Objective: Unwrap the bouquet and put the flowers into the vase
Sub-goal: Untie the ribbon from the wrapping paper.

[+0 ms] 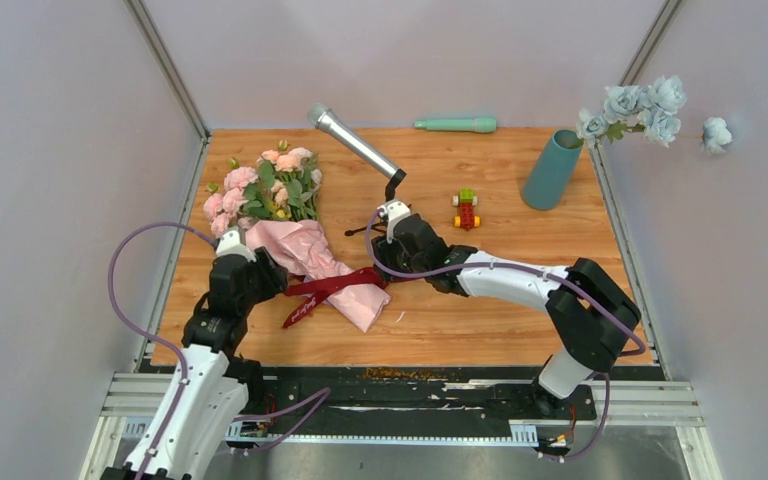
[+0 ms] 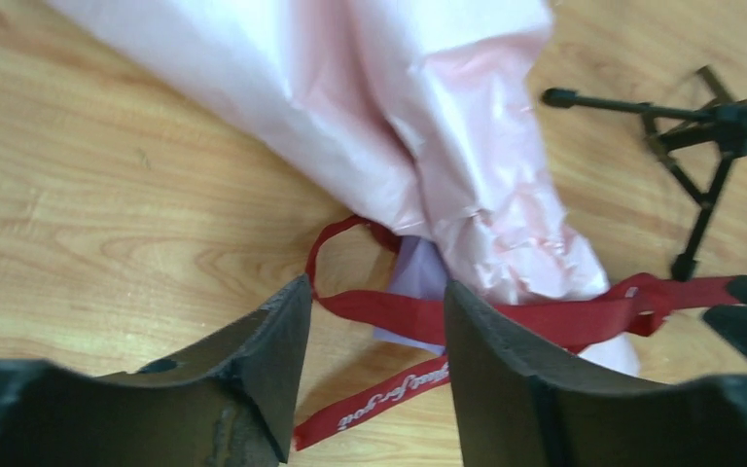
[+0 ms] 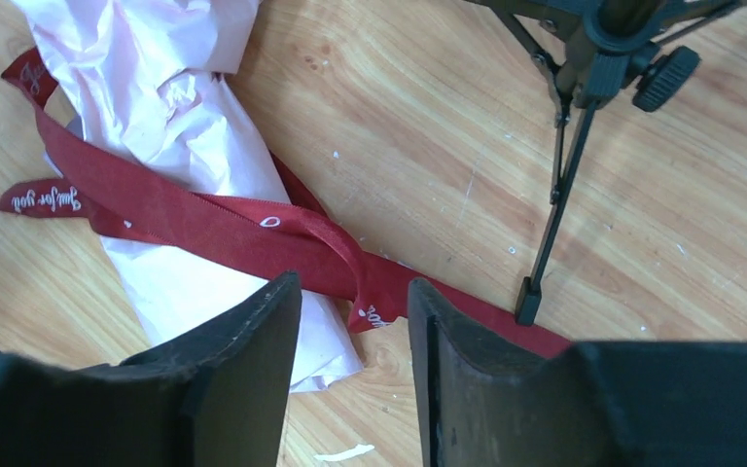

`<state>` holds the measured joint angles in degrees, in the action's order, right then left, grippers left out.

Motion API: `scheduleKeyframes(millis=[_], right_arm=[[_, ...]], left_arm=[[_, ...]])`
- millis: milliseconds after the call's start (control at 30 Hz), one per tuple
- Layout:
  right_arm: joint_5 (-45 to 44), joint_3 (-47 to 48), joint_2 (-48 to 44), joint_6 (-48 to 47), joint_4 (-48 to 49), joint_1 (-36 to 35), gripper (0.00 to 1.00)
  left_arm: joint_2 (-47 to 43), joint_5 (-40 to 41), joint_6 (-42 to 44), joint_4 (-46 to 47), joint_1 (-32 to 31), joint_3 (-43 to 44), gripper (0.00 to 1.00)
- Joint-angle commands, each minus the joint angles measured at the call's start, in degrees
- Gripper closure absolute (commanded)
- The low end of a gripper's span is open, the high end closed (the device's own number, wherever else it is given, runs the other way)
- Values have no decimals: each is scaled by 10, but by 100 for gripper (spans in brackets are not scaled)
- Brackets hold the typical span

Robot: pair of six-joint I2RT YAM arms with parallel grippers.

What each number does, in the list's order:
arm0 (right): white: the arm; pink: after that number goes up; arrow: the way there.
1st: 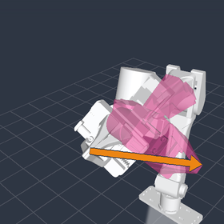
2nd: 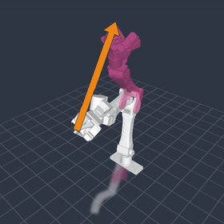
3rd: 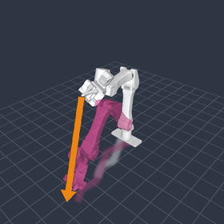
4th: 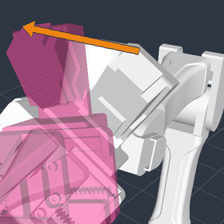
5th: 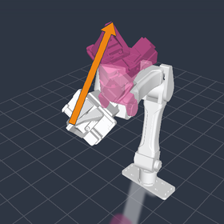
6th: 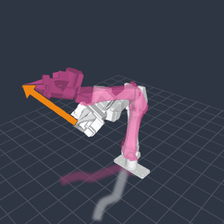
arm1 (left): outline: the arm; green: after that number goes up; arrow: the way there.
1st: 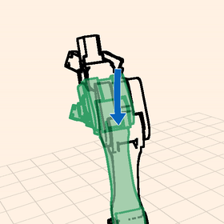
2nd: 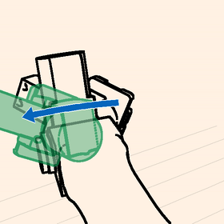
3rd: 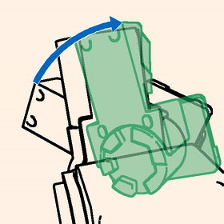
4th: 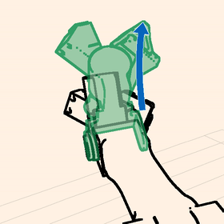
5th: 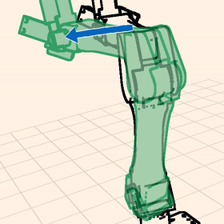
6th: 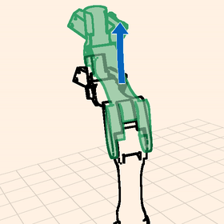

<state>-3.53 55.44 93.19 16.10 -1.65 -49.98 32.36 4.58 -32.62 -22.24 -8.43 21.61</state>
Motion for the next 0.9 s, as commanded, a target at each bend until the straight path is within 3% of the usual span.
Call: scheduleKeyframes(millis=[0,467,867], right_arm=[[70,26,-4,-63,-10,10,52],[235,80,57,-136,-30,68,48],[263,106,104,-154,-37,75,46]], left_arm=[[2,-27,35,-7,-3,52,38],[139,-95,116,111,-175,79,34],[252,-112,185,165,-203,109,29]])
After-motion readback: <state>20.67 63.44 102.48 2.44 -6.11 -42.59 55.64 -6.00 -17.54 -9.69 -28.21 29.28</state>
